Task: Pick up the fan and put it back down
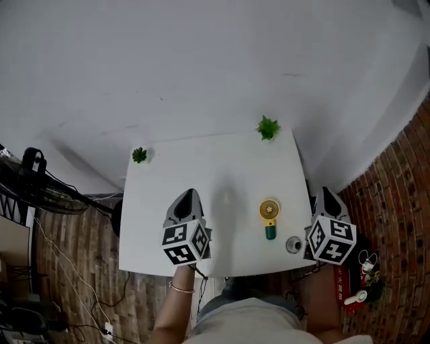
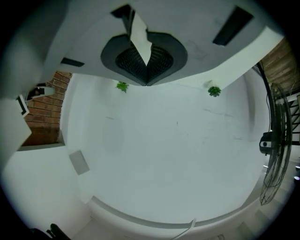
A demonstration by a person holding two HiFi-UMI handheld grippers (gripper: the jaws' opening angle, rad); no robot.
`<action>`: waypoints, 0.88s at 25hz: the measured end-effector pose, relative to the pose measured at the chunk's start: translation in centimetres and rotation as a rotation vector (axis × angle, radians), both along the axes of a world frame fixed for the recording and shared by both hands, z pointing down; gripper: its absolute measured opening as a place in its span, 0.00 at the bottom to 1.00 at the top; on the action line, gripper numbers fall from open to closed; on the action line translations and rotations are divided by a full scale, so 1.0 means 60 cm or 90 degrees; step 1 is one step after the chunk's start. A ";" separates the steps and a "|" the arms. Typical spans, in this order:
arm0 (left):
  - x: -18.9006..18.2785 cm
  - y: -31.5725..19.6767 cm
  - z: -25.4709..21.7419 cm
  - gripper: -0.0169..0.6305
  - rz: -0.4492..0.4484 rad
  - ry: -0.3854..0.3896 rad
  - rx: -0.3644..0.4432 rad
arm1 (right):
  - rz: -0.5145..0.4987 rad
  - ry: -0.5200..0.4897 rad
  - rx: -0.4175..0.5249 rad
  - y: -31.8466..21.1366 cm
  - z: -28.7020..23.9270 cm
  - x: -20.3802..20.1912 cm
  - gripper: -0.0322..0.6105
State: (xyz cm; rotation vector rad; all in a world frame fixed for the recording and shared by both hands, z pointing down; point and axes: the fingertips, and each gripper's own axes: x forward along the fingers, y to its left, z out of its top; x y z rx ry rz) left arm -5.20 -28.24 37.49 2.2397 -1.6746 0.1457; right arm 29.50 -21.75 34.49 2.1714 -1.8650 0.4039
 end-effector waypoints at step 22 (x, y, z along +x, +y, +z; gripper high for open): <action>0.037 -0.029 -0.166 0.05 0.035 0.026 0.139 | 0.105 0.022 0.179 0.115 -0.148 0.138 0.05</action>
